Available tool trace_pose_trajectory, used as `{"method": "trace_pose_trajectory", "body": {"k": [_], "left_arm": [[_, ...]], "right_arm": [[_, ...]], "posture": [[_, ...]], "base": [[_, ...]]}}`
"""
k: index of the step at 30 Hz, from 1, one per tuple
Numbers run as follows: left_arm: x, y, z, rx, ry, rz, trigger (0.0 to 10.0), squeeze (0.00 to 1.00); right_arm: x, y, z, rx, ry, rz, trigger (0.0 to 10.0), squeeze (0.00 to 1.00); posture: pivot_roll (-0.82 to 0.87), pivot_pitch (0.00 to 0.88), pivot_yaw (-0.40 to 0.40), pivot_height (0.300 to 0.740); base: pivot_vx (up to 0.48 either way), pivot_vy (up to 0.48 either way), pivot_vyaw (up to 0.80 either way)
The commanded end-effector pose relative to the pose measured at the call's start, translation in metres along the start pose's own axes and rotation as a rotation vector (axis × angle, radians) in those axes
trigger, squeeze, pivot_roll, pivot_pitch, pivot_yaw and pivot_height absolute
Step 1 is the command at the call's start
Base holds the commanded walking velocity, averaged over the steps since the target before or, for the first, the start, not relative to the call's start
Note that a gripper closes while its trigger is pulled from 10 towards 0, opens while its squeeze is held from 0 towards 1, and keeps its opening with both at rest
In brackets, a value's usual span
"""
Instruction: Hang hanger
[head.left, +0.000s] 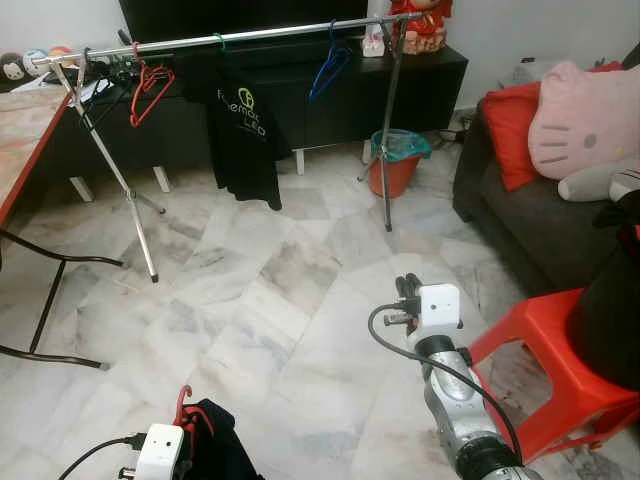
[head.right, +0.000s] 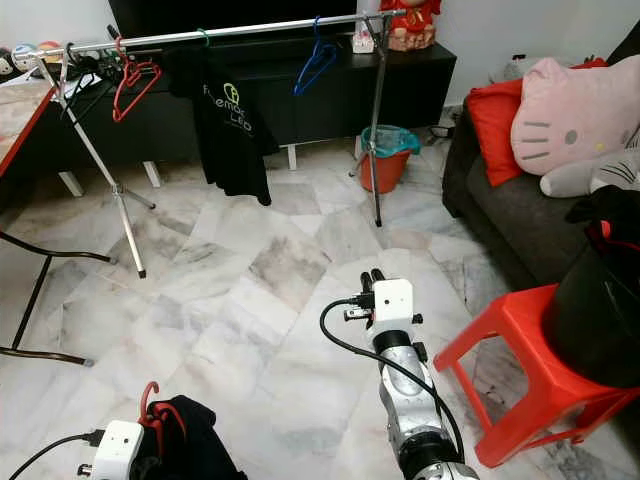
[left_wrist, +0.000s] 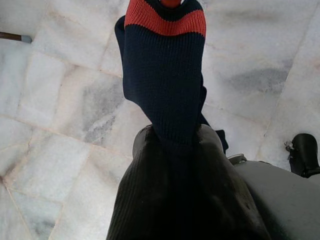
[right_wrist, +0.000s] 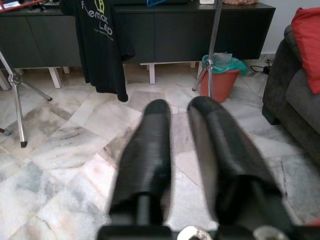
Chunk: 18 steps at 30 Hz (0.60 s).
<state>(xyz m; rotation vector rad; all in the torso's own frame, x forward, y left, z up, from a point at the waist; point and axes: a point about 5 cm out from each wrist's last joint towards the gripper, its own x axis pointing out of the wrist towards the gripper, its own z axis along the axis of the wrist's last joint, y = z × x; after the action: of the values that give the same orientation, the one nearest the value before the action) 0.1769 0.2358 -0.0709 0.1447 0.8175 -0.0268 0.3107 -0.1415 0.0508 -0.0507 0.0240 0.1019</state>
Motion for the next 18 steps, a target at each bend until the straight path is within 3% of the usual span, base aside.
{"method": "trace_pose_trajectory", "body": {"k": [1,18], "left_arm": [[0.0,0.0003,0.0024,0.005,-0.02,-0.002,10.0,0.0],[-0.001,-0.0005,0.0,0.005,-0.018,-0.004,10.0,0.0]], "right_arm": [[0.0026,0.0027,0.0044,0.008,-0.012,0.013,10.0,1.0],[0.002,0.0034,0.0033,0.011,-0.001,0.016,10.0,1.0]], "posture": [[0.01,0.012,0.011,0.74],[0.01,0.011,0.012,0.74]], "base": [[0.0,0.0,0.0],[0.0,0.0,0.0]]}}
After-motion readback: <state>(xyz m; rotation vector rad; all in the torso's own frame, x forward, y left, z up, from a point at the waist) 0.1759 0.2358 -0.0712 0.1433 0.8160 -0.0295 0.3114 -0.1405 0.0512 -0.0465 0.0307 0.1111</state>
